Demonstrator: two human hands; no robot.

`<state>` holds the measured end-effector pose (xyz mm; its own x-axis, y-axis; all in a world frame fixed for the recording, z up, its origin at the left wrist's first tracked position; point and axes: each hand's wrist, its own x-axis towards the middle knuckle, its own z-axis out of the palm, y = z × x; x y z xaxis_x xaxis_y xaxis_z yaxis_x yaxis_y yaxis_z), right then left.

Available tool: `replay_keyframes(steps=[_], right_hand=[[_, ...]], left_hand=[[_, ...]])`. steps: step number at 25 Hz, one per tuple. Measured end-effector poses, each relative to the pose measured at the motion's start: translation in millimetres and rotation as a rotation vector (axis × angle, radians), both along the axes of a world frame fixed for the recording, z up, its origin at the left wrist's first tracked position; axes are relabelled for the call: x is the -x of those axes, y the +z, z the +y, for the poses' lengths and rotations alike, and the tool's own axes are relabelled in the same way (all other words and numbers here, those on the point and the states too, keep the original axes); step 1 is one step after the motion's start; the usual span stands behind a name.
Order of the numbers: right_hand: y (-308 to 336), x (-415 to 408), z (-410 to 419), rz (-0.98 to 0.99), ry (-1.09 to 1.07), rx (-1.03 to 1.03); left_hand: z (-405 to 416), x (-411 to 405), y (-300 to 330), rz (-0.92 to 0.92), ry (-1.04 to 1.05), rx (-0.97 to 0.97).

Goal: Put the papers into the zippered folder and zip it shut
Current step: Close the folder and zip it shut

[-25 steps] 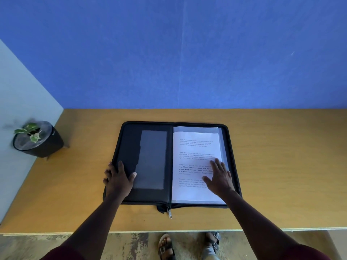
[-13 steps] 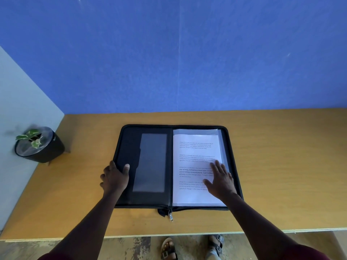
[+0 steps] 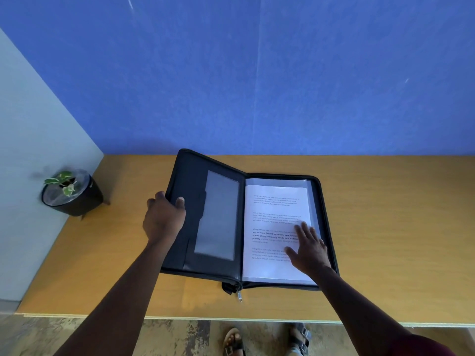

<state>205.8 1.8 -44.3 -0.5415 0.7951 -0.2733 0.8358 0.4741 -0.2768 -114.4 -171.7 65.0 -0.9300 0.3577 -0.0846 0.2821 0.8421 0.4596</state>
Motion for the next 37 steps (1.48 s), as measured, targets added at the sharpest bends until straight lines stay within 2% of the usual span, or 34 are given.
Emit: replay_keyframes(steps=[12, 15, 23, 25, 28, 31, 35, 37], right_hand=[[1, -16, 12, -0.027, 0.058, -0.025], [2, -21, 14, -0.04, 0.029, -0.058], [3, -30, 20, 0.016, 0.031, 0.027], [5, -32, 23, 0.024, 0.043, 0.033], [7, -35, 26, 0.035, 0.044, 0.058], [9, -35, 30, 0.075, 0.025, 0.088], [16, -36, 40, 0.235, -0.026, 0.08], [25, -36, 44, 0.349, -0.074, 0.138]], left_hand=[[16, -20, 56, 0.086, -0.214, -0.011], [18, -22, 62, 0.03, -0.273, -0.062], [39, -36, 76, -0.103, -0.382, -0.214], [48, -46, 79, -0.204, -0.433, -0.268], [55, -61, 78, -0.472, -0.458, -0.418], [63, -78, 76, -0.628, -0.455, -0.522], [80, -105, 63, -0.776, -0.463, -0.562], [91, -120, 55, -0.844, -0.501, -0.541]])
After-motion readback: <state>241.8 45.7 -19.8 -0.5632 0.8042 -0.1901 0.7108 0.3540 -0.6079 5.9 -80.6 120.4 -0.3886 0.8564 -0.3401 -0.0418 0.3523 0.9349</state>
